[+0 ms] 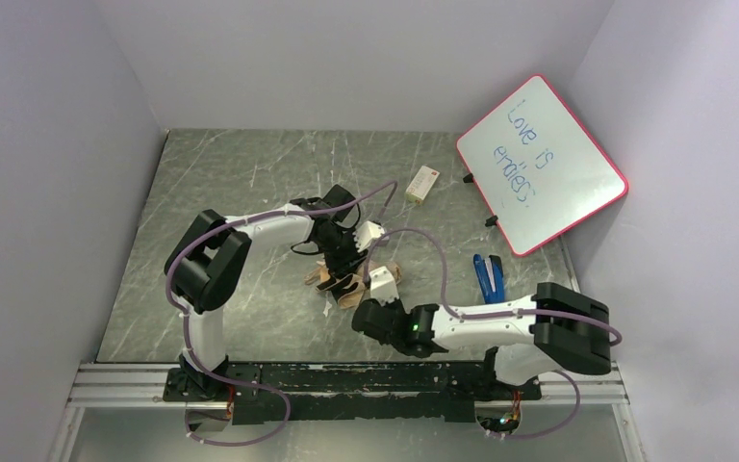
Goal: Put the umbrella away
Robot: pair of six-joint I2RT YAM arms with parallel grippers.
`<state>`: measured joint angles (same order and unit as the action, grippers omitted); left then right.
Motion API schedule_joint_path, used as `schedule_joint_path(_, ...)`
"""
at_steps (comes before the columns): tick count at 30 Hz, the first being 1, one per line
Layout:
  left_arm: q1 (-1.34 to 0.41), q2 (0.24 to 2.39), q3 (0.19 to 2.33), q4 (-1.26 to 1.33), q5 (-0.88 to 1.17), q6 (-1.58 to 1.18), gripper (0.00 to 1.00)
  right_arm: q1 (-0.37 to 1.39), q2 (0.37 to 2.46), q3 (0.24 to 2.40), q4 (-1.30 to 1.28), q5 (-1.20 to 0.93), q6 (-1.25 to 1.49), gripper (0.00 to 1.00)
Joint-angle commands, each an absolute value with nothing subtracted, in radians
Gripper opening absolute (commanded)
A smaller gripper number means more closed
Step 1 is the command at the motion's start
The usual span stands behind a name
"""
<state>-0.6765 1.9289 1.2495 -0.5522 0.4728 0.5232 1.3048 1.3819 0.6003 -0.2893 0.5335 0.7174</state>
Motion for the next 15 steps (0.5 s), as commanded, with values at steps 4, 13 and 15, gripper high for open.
schedule_joint_path(4,-0.635,2.008,1.210,-0.404,0.059,0.505,0.05,1.474,1.447,0.655,-0.406,0.380,0.738,0.00)
schedule_joint_path(13,-0.650,2.001,1.195,-0.405,0.054,0.528,0.05,1.516,1.453,0.743,-0.489,0.517,0.710,0.00)
schedule_joint_path(15,-0.655,2.000,1.192,-0.408,0.056,0.536,0.05,1.513,1.441,0.745,-0.497,0.539,0.699,0.00)
